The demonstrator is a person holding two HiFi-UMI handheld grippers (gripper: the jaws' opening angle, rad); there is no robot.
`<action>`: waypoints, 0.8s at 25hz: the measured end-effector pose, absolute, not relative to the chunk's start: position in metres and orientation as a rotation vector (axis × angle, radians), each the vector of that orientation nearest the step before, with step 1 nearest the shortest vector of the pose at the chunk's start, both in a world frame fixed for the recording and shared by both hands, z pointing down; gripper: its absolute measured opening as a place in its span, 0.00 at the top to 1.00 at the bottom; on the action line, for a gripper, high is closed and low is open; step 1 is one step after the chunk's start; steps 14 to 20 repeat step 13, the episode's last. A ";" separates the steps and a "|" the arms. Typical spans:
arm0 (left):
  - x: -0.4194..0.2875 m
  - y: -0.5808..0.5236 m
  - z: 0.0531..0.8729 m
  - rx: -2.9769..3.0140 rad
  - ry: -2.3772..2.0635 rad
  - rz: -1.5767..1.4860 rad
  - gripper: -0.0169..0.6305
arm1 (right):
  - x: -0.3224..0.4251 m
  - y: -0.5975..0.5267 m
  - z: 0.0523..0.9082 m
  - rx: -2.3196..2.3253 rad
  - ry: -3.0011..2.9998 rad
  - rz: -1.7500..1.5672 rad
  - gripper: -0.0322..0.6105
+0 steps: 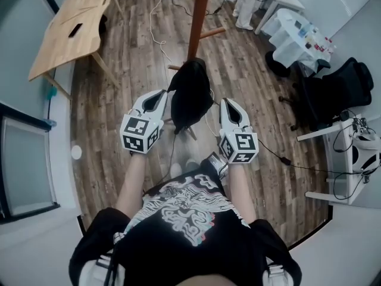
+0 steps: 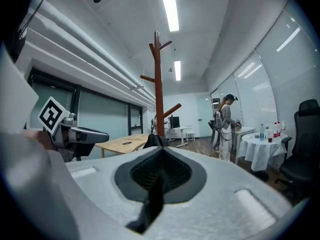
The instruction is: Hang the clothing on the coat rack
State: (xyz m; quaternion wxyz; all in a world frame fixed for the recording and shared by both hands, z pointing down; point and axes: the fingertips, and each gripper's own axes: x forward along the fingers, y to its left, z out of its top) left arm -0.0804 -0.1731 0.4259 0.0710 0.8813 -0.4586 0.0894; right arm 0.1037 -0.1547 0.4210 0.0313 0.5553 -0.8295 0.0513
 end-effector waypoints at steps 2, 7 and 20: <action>-0.081 -0.175 0.422 2.654 -1.414 0.271 0.99 | 0.103 -0.157 0.420 1.701 -2.564 0.161 0.95; -0.082 -0.178 0.412 2.634 -1.483 0.252 0.99 | 0.104 -0.162 0.414 1.669 -2.587 0.167 0.95; -0.076 -0.182 0.410 2.604 -1.516 0.229 0.99 | 0.113 -0.166 0.411 1.655 -2.602 0.147 0.95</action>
